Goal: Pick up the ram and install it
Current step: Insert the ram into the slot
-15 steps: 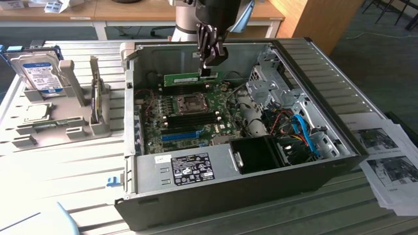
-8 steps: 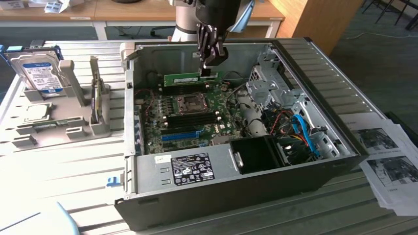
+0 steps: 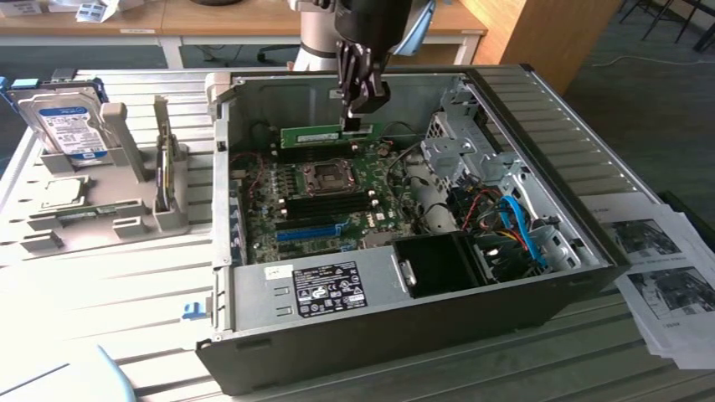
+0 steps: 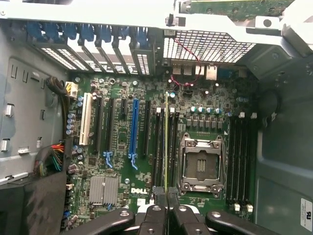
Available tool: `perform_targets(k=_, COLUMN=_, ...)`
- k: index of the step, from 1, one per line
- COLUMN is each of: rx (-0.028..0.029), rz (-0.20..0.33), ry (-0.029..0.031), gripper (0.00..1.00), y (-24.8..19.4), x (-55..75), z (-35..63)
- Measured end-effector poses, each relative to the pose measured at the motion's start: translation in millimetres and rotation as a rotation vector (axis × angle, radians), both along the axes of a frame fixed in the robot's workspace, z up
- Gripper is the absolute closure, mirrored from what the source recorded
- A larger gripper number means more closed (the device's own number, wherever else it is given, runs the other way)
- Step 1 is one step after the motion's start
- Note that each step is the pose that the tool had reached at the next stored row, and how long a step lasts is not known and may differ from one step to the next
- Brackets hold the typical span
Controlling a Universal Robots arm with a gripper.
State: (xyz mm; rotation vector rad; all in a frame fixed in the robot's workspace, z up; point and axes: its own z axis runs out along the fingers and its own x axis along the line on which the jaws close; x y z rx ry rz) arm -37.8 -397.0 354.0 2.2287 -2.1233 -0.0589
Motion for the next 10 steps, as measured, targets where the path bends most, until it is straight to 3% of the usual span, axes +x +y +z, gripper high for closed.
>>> perform_targets(k=10, rx=0.0002, rz=0.000, ry=-0.0037, gripper=0.89, y=0.0, x=0.0, z=-15.2)
